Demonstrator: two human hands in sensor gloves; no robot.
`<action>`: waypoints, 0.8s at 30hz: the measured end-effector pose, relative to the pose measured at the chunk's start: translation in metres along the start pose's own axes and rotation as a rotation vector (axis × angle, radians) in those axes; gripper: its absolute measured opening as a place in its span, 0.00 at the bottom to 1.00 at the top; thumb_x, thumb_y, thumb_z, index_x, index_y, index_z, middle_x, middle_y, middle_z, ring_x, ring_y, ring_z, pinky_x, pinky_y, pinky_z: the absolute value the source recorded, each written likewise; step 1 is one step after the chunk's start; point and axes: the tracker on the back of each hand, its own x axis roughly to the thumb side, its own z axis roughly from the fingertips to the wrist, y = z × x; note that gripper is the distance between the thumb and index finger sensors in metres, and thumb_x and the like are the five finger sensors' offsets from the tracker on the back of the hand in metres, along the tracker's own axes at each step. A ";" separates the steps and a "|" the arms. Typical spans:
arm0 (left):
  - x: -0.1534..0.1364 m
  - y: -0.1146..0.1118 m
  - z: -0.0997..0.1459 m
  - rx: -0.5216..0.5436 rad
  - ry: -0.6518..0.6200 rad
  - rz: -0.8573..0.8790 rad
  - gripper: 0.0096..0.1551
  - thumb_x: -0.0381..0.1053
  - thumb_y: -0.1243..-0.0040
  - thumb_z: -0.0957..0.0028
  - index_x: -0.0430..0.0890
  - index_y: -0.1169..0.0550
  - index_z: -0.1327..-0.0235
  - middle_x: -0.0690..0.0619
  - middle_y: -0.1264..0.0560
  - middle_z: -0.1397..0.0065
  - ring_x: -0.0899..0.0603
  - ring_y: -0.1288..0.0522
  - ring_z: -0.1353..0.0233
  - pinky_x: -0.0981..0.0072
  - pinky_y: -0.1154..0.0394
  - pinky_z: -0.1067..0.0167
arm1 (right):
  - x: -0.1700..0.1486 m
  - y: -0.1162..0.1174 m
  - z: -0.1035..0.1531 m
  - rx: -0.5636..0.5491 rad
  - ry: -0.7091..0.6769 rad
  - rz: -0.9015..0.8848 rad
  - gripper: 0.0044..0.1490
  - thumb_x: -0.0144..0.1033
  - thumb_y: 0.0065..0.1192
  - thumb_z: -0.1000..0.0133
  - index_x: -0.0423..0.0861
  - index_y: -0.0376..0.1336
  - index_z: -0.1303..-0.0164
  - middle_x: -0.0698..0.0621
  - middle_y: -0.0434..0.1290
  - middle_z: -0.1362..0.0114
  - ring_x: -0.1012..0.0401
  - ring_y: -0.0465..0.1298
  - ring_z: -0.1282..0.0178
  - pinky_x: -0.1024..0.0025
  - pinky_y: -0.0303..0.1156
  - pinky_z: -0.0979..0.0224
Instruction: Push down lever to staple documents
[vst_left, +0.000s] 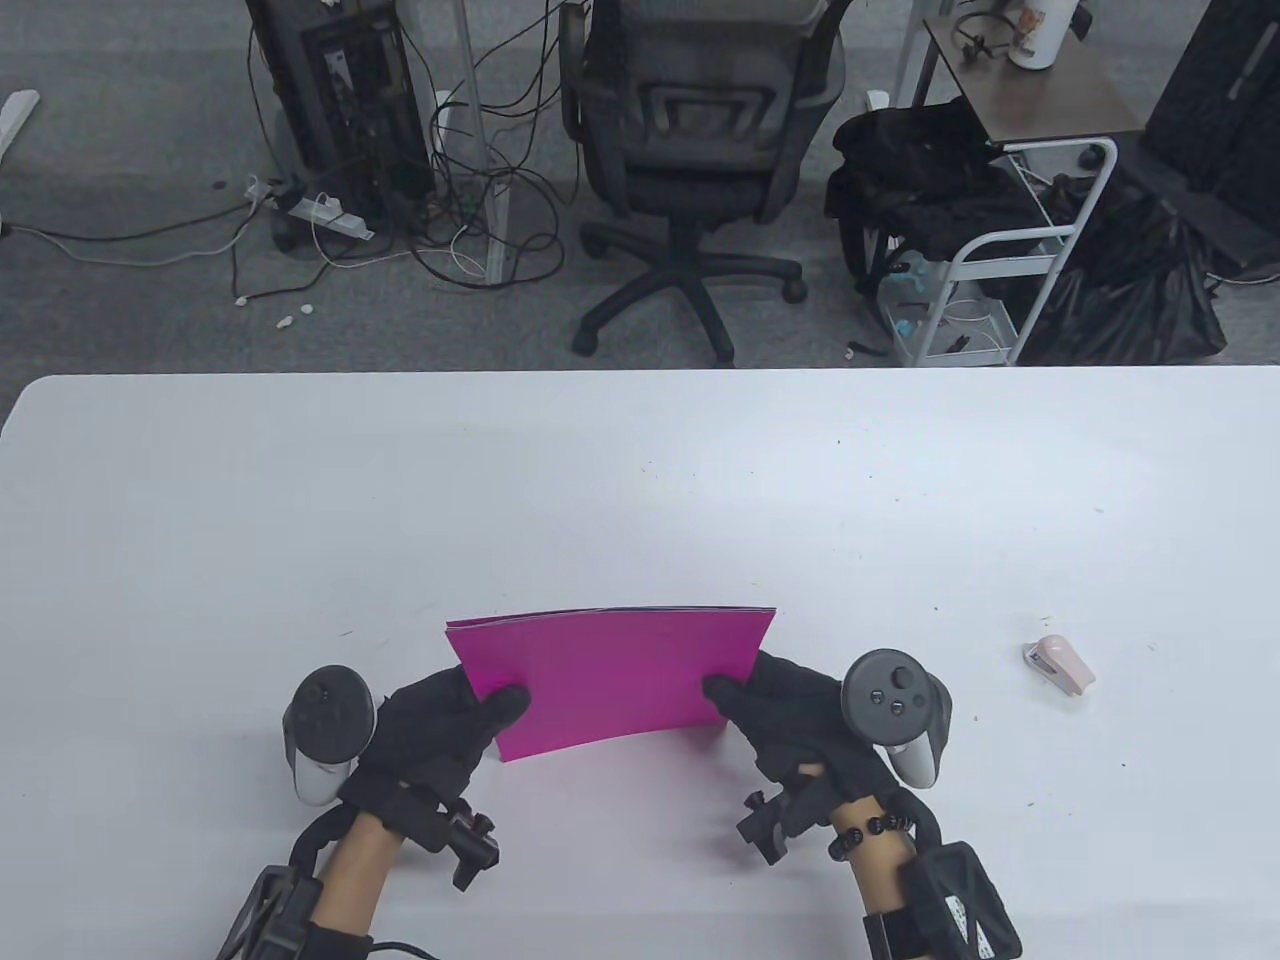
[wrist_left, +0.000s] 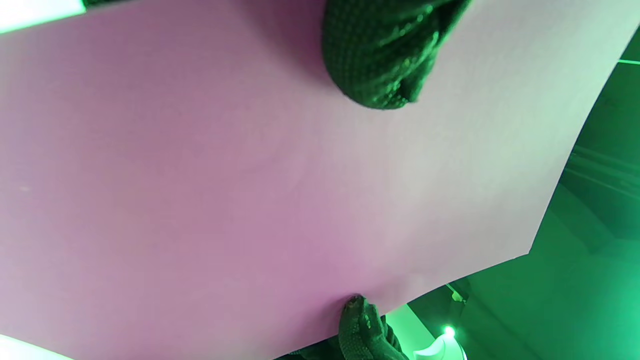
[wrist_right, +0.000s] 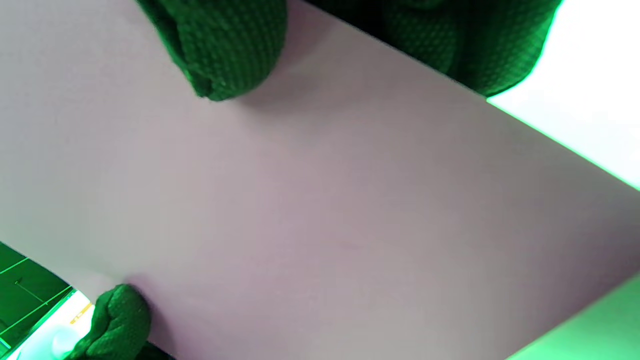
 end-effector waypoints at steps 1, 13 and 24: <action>0.000 0.000 0.000 0.001 -0.002 -0.008 0.22 0.47 0.35 0.43 0.47 0.19 0.36 0.48 0.14 0.34 0.38 0.14 0.34 0.35 0.19 0.37 | 0.001 0.000 0.000 -0.004 -0.002 0.004 0.28 0.40 0.64 0.45 0.43 0.69 0.37 0.42 0.78 0.35 0.42 0.81 0.37 0.41 0.74 0.32; 0.009 0.004 0.002 0.089 -0.015 -0.079 0.20 0.46 0.35 0.44 0.48 0.18 0.38 0.48 0.13 0.35 0.38 0.13 0.35 0.36 0.17 0.39 | 0.004 0.001 0.000 -0.020 -0.020 0.050 0.32 0.41 0.64 0.44 0.39 0.66 0.32 0.39 0.75 0.32 0.40 0.80 0.35 0.39 0.73 0.31; 0.022 0.043 0.014 0.330 -0.030 -0.030 0.20 0.45 0.35 0.44 0.47 0.17 0.39 0.48 0.13 0.36 0.38 0.12 0.37 0.37 0.15 0.42 | 0.010 -0.045 0.003 -0.163 0.016 0.401 0.43 0.47 0.61 0.44 0.35 0.57 0.24 0.30 0.65 0.24 0.33 0.73 0.30 0.34 0.68 0.30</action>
